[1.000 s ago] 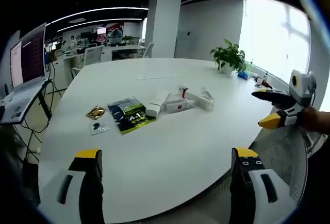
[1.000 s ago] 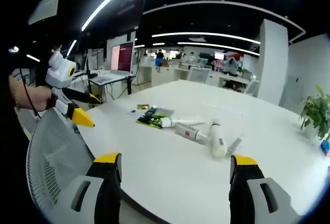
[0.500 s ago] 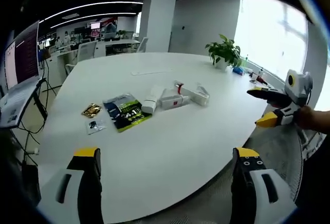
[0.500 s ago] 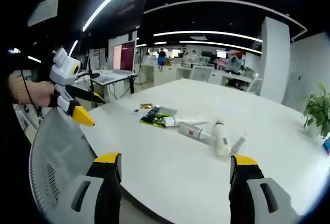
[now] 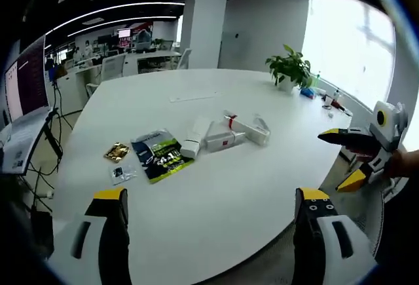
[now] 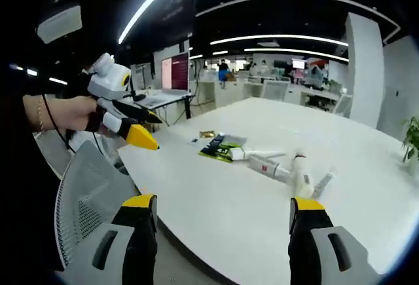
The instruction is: Arrange the skincare products in the storage area until every visible bottle or jar stands upright without overlapping.
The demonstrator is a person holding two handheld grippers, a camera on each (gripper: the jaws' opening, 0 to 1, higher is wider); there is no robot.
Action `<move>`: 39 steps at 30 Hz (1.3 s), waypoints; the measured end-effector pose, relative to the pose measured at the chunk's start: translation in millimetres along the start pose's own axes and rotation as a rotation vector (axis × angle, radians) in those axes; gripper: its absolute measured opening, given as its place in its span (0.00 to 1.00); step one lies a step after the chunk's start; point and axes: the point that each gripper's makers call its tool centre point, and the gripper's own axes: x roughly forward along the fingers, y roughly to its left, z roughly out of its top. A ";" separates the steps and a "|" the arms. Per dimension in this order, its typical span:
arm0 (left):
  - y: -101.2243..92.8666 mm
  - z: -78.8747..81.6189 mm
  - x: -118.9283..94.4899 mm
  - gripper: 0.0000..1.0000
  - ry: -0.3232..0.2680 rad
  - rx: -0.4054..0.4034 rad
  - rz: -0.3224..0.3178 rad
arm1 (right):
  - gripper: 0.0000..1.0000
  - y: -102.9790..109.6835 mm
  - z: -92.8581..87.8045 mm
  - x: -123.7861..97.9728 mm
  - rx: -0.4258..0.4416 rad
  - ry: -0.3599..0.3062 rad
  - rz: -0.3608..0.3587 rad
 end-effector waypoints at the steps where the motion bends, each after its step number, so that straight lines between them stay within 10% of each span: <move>1: -1.7 1.2 0.0 0.99 0.002 0.000 -0.003 | 0.85 -1.6 0.1 0.7 0.006 0.003 -0.001; 11: -4.0 6.6 -2.2 0.96 0.021 0.050 -0.056 | 0.83 -38.7 2.4 -3.0 0.038 -0.012 -0.122; 39: -8.5 9.6 19.3 0.94 0.071 0.089 -0.113 | 0.79 -53.3 -2.2 -4.8 0.118 -0.022 -0.165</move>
